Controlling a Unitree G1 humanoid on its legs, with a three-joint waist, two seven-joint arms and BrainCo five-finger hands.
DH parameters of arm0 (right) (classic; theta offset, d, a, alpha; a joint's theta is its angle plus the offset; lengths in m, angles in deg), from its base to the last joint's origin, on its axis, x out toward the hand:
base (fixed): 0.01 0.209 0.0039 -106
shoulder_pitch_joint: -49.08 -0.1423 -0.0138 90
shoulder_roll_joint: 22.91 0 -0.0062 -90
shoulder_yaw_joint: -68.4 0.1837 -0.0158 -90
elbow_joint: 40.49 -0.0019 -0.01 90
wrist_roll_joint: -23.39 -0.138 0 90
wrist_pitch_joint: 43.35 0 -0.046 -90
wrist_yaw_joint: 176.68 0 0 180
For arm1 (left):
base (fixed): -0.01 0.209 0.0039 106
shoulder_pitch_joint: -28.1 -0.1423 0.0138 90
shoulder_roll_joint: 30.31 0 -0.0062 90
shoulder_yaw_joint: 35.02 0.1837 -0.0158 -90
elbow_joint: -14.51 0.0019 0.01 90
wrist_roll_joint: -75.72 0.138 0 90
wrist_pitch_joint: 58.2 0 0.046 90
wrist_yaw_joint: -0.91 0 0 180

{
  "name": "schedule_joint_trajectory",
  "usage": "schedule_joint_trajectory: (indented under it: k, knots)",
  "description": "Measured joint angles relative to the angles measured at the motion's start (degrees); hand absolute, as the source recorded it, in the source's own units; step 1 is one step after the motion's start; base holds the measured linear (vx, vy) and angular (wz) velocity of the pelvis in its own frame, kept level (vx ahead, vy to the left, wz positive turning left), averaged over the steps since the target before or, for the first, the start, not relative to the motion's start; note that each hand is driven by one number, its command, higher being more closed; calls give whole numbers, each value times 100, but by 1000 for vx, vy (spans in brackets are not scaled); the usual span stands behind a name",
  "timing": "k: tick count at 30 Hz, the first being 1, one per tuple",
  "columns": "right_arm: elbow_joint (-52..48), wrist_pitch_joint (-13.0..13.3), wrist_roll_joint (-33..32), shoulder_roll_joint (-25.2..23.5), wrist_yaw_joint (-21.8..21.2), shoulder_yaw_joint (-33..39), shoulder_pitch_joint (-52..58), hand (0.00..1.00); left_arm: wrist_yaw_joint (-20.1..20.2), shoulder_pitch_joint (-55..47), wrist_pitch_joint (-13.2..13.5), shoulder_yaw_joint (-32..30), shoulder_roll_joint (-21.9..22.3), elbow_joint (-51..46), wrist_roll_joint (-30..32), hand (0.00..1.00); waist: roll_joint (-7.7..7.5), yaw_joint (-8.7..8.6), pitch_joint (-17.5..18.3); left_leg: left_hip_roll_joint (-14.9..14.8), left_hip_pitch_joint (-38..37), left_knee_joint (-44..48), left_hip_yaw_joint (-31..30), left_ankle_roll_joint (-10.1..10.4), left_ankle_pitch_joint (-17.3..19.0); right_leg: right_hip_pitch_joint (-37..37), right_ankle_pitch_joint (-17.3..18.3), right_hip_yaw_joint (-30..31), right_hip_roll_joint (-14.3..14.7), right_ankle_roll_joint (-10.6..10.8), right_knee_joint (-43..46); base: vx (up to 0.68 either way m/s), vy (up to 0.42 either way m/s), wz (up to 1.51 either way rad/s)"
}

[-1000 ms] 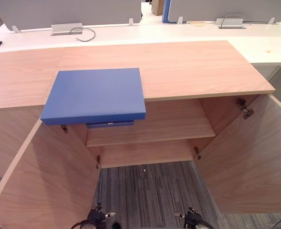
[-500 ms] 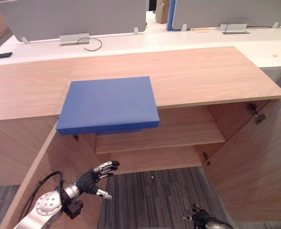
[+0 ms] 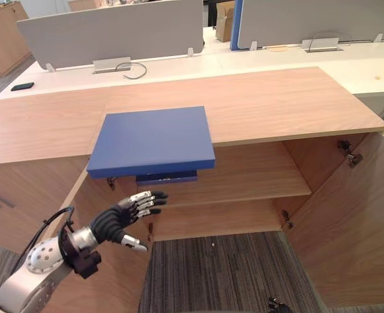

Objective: Walk over to the cabinet, pick up the folder, carry it to the office cabinet, place the folder inside the office cabinet, then close the office cabinet door

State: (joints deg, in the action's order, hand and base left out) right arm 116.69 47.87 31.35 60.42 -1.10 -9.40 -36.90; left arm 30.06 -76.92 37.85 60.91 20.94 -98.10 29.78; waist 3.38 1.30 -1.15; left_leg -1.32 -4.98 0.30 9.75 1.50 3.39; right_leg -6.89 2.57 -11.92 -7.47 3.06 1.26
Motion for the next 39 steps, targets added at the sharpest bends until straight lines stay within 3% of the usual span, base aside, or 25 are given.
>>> schedule_joint_trajectory:
  k: [4, 6, 10, 11, 12, 14, 15, 17, 18, 19, 23, 26, 30, 39]
  knots:
    - [-5, 47, -2, -8, -13, -1, 72, 0, -37, 255, 181, -1072, 405, -163, -355, 0, -23, 105, 18, 21, -10, -89, 6, 33, -100, 16, 71, 128, -4, 35, -43, -81, -31, -3]
    - [-6, 67, 0, -19, -37, 1, 151, 0, -133, 362, 411, -2025, 903, -351, -459, 0, -80, 166, 105, -8, -15, -233, -4, 71, -208, 61, 71, 131, 55, 35, -67, -48, -51, 2]
    - [-9, 100, 0, -37, -42, 22, 246, 0, -722, 271, 849, -2631, 1952, -597, -231, 0, -117, 262, 167, -49, -125, -359, -9, 112, -273, -7, 69, 131, 107, 32, -77, -37, -33, 1]
    - [-8, 98, 0, -73, -33, 29, 252, 0, -1178, 115, 894, -2610, 2300, -736, 491, 0, -150, 270, 197, -55, -138, -372, -14, 118, -279, -15, 70, 131, 111, 32, -77, -51, -5, 1]
    - [-9, 97, -1, -93, -30, 34, 248, 0, -1349, 50, 896, -2558, 2451, -775, 796, 0, -165, 270, 208, -55, -138, -382, -14, 120, -287, -13, 70, 131, 112, 32, -77, -68, -5, 4]
    - [-13, 27, -8, -183, 39, 229, 205, 0, -2117, -89, 854, -2280, 3124, -812, 2533, 0, -214, 303, 210, -47, -138, -420, -40, 115, -329, -8, 70, 128, 107, 31, -75, -66, -4, 5]
    - [-16, 5, -8, -196, 49, 229, 190, 0, -2274, -112, 819, -2217, 3336, -811, 2934, 0, -228, 301, 204, -44, -141, -430, -42, 111, -337, -7, 70, 128, 105, 31, -73, -76, 1, 3]
    - [-29, -31, -20, -272, 167, 231, 192, 0, -2899, -114, 712, -2010, 4150, -806, 4507, 0, -283, 283, 182, -37, -189, -507, -42, 107, -400, -12, 70, 132, 103, 32, -67, -79, 2, 0]
    - [-38, -43, -21, -282, 193, 230, 192, 0, -3007, -108, 706, -1983, 4276, -791, 4740, 0, -294, 264, 177, -37, -197, -520, -41, 108, -411, -12, 70, 133, 104, 32, -64, -64, 0, -3]
    - [-71, -68, -21, -288, 253, 208, 202, 0, -3334, -73, 655, -1925, 4411, -702, 5422, 0, -300, 220, 174, -37, -207, -520, -26, 107, -413, -12, 70, 148, 104, 32, -60, -55, -3, -3]
    - [-142, -119, -24, -289, 399, 114, 230, 0, -3923, 176, 478, -1849, 4442, -488, 6945, 0, -300, 128, 174, -49, -216, -519, 14, 108, -418, -3, 68, 186, 114, 32, -60, -43, -7, -4]
    - [-172, -134, -26, -272, 455, -11, 245, 0, -4204, 393, 431, -1760, 4412, -325, 7644, 0, -297, 110, 171, -68, -229, -521, 84, 112, -415, 23, 57, 254, 135, 21, -62, -35, -9, -12]
    - [-247, -138, -27, -277, 466, -106, 232, 0, -4419, 631, 292, -1688, 4097, 320, 8288, 0, -293, -10, 159, -92, -305, -526, 119, 122, -412, -13, 46, 263, 163, 4, -99, -52, -17, -5]
    - [-302, -144, -11, -260, 530, -263, 217, 0, -4666, 1115, 142, -1479, 3526, 1124, 9071, 0, -305, -89, 141, -89, -293, -549, 207, 124, -412, -50, -72, 278, 173, -1, -308, -44, -3, -5]
